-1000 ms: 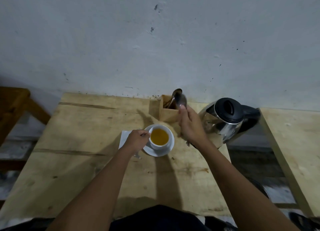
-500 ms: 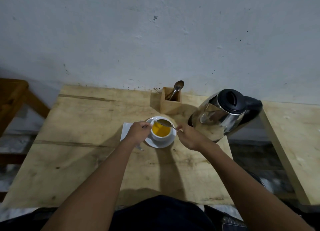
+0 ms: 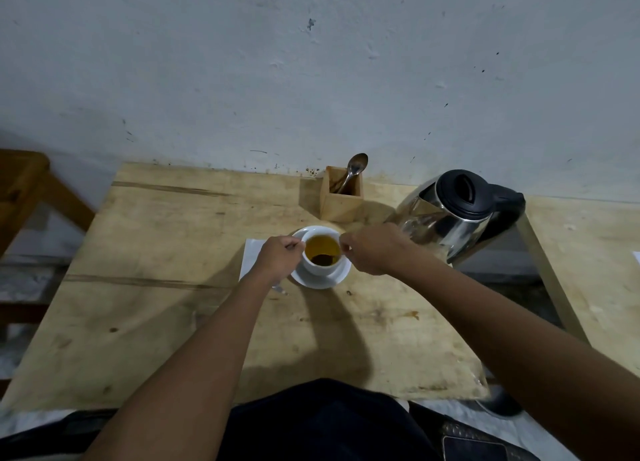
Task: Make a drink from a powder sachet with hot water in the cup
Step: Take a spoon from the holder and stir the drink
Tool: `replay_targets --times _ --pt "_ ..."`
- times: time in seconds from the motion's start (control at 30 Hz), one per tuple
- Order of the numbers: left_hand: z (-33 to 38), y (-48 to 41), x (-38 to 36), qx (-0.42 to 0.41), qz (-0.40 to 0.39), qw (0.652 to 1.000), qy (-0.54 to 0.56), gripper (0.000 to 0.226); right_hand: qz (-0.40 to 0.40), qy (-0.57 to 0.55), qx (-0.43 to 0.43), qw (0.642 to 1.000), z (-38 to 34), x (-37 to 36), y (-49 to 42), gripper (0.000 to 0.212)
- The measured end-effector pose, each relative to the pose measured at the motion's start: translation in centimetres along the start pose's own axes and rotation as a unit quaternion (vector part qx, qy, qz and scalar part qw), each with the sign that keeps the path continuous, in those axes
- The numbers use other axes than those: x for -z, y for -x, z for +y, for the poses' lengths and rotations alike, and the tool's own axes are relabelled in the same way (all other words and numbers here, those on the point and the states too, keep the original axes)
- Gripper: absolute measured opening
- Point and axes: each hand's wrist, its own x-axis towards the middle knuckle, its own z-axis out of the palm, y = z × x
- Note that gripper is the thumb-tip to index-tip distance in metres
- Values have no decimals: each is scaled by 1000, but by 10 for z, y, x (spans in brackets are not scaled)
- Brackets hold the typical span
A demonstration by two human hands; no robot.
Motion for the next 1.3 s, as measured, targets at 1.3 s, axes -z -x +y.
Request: replay_targets --times 1.3 --pt "4 3 2 5 -10 1000 6 32 28 99 -64 993 -14 25 -18 14"
